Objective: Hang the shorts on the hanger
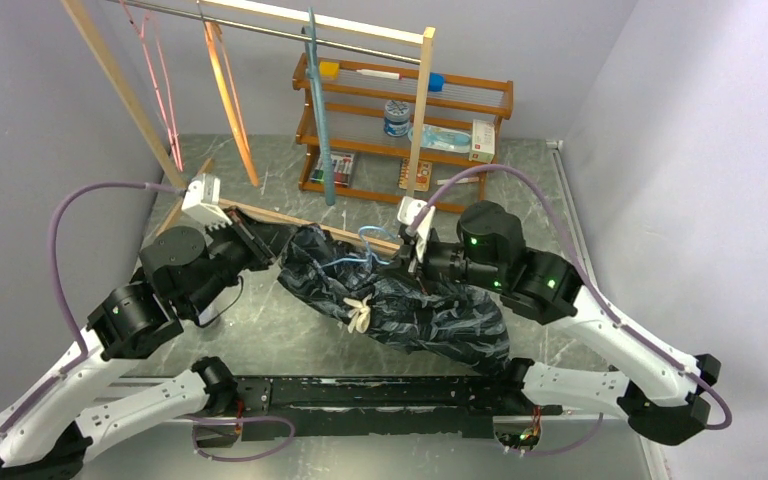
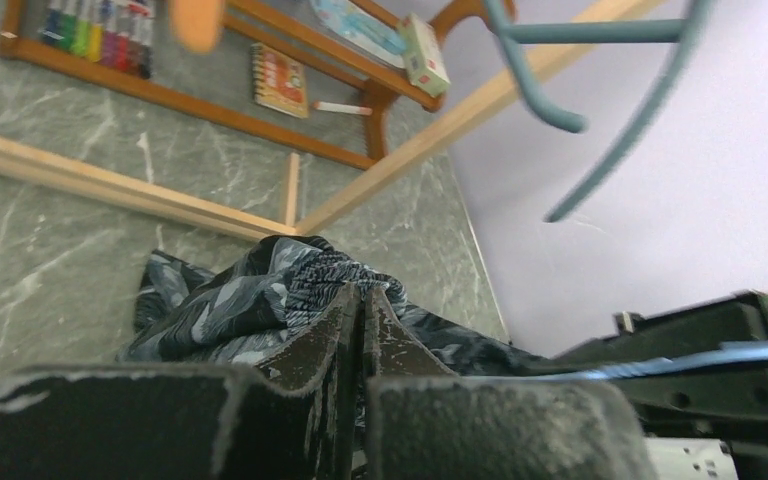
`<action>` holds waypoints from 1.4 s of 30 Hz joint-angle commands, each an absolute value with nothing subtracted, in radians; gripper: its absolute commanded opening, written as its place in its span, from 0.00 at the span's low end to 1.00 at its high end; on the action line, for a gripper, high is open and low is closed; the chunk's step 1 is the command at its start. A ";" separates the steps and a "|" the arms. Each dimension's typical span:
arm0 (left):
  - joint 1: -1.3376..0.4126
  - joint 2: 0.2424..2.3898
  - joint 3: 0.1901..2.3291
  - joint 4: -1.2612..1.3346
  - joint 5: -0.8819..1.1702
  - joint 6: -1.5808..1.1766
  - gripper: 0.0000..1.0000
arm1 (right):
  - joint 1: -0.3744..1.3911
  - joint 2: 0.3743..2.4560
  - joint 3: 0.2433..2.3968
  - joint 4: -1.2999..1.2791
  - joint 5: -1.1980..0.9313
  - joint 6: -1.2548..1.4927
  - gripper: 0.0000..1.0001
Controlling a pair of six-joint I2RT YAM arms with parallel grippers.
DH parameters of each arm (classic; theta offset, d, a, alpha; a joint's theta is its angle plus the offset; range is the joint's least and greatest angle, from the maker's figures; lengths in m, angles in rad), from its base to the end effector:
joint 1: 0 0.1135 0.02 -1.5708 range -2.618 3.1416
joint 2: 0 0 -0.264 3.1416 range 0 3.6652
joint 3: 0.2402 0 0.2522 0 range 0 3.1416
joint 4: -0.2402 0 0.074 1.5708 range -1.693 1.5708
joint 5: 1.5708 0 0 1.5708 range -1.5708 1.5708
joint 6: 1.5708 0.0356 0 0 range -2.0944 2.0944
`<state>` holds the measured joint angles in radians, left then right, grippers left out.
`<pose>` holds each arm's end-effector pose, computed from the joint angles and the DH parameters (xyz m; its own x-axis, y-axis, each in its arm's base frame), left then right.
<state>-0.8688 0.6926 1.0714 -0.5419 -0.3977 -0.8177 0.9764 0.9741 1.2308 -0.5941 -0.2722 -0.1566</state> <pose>0.0929 -0.0886 0.4111 -0.4053 -0.5624 -0.7207 0.2362 0.6972 -0.6769 0.1016 0.1674 0.4163 -0.0365 -0.3222 -0.9460 -0.9575 0.2824 -0.0593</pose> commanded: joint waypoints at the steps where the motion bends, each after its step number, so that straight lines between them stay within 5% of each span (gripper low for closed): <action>1: -0.870 0.747 1.183 -0.493 -0.239 -0.746 0.07 | 0.976 1.012 1.263 -0.472 -0.290 -0.141 0.00; 9: -0.870 0.854 1.358 -0.675 -0.053 -0.571 0.44 | 0.976 1.008 1.211 -0.348 -0.442 -0.096 0.00; 20: -0.871 0.868 1.533 -0.780 0.297 -0.165 0.65 | 0.976 0.910 1.011 -0.018 -0.544 0.073 0.00; 40: -0.870 0.967 1.442 -0.756 0.575 0.090 0.59 | 0.976 0.976 1.107 -0.086 -0.596 0.036 0.00; 42: -0.870 0.980 1.455 -0.788 0.564 0.105 0.48 | 0.976 0.972 1.107 -0.083 -0.593 0.035 0.00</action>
